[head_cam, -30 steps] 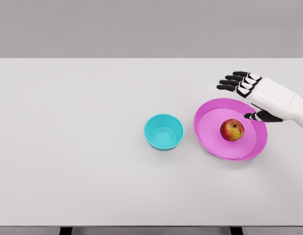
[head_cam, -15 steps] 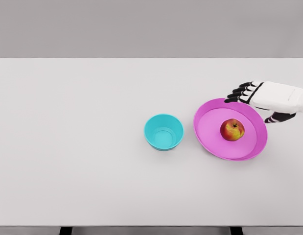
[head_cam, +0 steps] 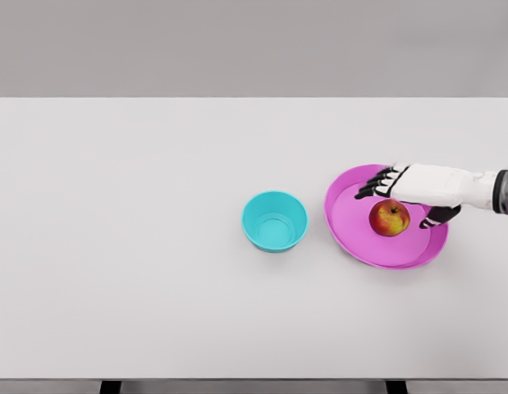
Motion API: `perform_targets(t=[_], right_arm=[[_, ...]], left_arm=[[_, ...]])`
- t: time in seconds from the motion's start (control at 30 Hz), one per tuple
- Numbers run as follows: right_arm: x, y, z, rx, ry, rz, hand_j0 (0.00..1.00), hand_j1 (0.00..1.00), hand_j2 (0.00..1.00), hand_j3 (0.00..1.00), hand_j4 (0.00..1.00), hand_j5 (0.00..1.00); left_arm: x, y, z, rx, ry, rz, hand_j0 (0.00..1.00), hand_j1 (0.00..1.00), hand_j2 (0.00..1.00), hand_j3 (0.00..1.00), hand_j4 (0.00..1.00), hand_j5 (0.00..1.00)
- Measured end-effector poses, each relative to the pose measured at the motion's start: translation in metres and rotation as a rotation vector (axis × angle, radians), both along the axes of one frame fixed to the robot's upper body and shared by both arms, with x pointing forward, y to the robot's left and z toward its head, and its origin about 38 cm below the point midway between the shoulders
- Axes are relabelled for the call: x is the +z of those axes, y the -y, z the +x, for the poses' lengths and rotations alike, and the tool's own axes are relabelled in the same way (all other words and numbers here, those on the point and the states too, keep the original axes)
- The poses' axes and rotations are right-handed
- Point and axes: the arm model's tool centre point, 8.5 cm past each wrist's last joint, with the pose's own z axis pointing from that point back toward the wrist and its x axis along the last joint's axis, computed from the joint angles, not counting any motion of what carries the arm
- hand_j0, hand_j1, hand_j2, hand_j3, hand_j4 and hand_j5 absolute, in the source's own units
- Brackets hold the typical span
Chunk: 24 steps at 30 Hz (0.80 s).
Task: Put the apple from the pink plate into the blue bowl with your right arm
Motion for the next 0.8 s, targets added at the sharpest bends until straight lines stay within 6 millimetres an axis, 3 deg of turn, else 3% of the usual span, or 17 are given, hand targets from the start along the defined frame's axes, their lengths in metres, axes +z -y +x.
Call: perform_targets(t=[0.4,0.53,0.57,0.7,0.8], right_arm=[[-0.015,0.002,-0.001,-0.009,-0.040,-0.011,0.98,0.98,0.98,0.98,0.98,0.98],[-0.017,0.002,-0.001,-0.009,-0.045,-0.012,0.61,0.61,0.61,0.61,0.61,0.61],[-0.016,0.002,-0.001,-0.009,-0.044,-0.012,0.56,0.56,0.56,0.56,0.56,0.56],[-0.016,0.002,-0.001,-0.009,-0.044,-0.013,0.45,0.45,0.45,0.45,0.45,0.45],[-0.016,0.002,-0.001,-0.010,-0.045,-0.013,0.43,0.43,0.43,0.43,0.43,0.43]], left_arm=[[0.000,0.000,0.000,0.000,0.000,0.000,1.00,1.00,1.00,1.00,1.00,1.00],[0.000,0.000,0.000,0.000,0.000,0.000,1.00,1.00,1.00,1.00,1.00,1.00],[0.000,0.000,0.001,0.000,0.001,0.000,1.00,1.00,1.00,1.00,1.00,1.00],[0.000,0.000,0.000,0.000,0.000,0.000,1.00,1.00,1.00,1.00,1.00,1.00],[0.000,0.000,0.000,0.000,0.000,0.000,1.00,1.00,1.00,1.00,1.00,1.00]])
